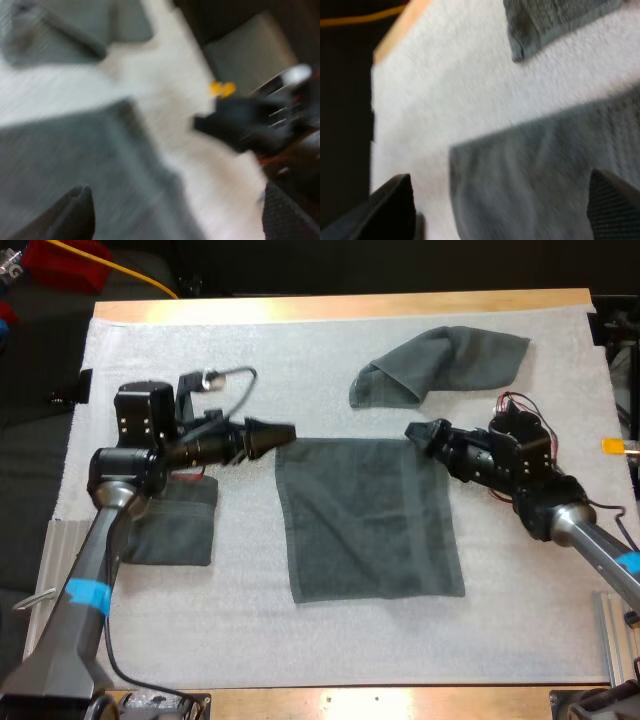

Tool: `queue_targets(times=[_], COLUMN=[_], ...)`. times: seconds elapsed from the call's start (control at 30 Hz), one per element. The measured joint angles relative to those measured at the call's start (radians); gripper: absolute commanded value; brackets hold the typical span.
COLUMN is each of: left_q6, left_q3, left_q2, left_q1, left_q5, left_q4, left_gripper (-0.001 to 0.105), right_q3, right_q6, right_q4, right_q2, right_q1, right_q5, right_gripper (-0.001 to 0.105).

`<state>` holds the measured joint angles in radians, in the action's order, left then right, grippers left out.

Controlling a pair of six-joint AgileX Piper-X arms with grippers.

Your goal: Pick towel from pile, fold and stack

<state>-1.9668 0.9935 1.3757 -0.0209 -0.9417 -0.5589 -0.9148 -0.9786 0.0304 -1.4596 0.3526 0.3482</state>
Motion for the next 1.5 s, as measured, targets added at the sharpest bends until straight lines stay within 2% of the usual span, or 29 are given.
queue_targets(times=[0.03,0.1,0.2,0.3,0.43,0.47,0.6,0.63,0.7,0.77,0.83,0.97,1.2,1.33,1.5], left_q6=[0.032,0.142,0.216,0.247,0.265,0.261,0.231,0.227,0.224,0.224,0.207,0.192,0.190,0.190,0.190], left_q3=[0.000,0.000,0.000,0.000,0.000,0.000,0.000,-0.009,-0.026,-0.051,-0.135,-0.179,-0.181,-0.181,-0.181], left_q2=[-0.013,-0.069,-0.122,-0.152,-0.195,-0.213,-0.243,-0.300,-0.334,-0.372,-0.470,-0.507,-0.507,-0.507,-0.507], left_q1=[0.000,-0.001,-0.034,-0.088,-0.186,-0.218,-0.246,-0.246,-0.246,-0.246,-0.246,-0.246,-0.246,-0.246,-0.246], left_q5=[0.027,0.146,0.242,0.290,0.395,0.425,0.441,0.455,0.456,0.456,0.456,0.456,0.456,0.456,0.456], left_q4=[-0.044,-0.209,-0.328,-0.383,-0.481,-0.521,-0.600,-0.677,-0.698,-0.717,-0.723,-0.722,-0.720,-0.720,-0.720], left_gripper=[0.067,0.067,0.067,0.067,0.067,0.067,0.067,0.067,0.067,0.067,0.067,0.067,0.067,0.067,0.067], right_q3=[0.000,0.000,0.000,0.000,0.000,0.000,0.001,0.001,0.003,0.009,0.067,0.151,0.257,0.400,0.436], right_q6=[-0.027,-0.125,-0.200,-0.241,-0.293,-0.327,-0.376,-0.384,-0.386,-0.387,-0.382,-0.382,-0.283,-0.111,-0.070], right_q4=[0.043,0.206,0.361,0.462,0.615,0.691,0.840,0.975,1.010,1.028,1.051,1.044,0.889,0.656,0.571], right_q2=[0.022,0.102,0.171,0.221,0.285,0.318,0.392,0.491,0.530,0.569,0.644,0.665,0.665,0.644,0.619], right_q1=[0.000,0.000,0.000,0.000,0.000,0.000,0.000,0.000,0.000,0.000,0.000,0.000,0.000,0.000,0.000], right_q5=[-0.001,-0.002,-0.003,-0.004,-0.005,-0.006,-0.008,-0.008,-0.008,-0.008,-0.008,-0.008,-0.002,0.049,0.055], right_gripper=[0.070,0.070,0.070,0.070,0.070,0.070,0.070,0.070,0.070,0.070,0.070,0.070,0.070,0.070,0.070])
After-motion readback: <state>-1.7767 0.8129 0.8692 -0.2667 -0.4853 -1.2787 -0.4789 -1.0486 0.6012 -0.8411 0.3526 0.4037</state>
